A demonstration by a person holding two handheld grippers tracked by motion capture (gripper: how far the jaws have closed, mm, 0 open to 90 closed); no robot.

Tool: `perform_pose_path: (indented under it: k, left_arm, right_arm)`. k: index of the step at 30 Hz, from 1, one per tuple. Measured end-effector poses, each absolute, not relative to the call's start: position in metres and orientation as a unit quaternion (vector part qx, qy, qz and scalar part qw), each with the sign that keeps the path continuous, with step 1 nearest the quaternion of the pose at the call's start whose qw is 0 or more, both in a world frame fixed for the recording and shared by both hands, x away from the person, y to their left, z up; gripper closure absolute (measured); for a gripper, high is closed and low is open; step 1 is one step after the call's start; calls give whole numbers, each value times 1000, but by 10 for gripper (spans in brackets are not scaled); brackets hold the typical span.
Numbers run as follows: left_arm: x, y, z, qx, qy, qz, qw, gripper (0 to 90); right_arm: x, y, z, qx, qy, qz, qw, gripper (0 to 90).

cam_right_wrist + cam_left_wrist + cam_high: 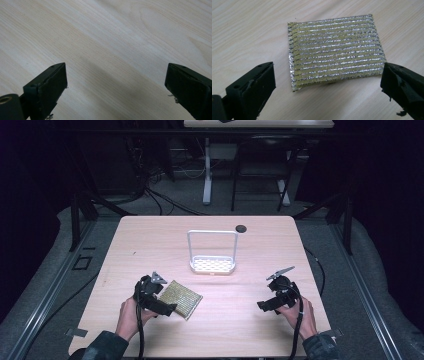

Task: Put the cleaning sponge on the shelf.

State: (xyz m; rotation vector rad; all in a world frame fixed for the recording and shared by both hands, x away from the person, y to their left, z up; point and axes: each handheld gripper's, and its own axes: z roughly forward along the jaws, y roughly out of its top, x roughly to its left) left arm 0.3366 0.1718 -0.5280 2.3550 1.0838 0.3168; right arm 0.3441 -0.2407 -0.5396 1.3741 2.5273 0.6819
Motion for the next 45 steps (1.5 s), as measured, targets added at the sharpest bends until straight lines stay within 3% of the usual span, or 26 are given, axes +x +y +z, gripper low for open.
perform_pose_path:
  k: [25,45]
  left_arm:
    - [338,123,-554,897,360,96,238,1]
    - [333,122,-560,896,360,119,230,187]
  right_arm:
    - [345,-241,-540,464,852,226,89,39]
    - [345,-240,-541,464,853,224,85,45]
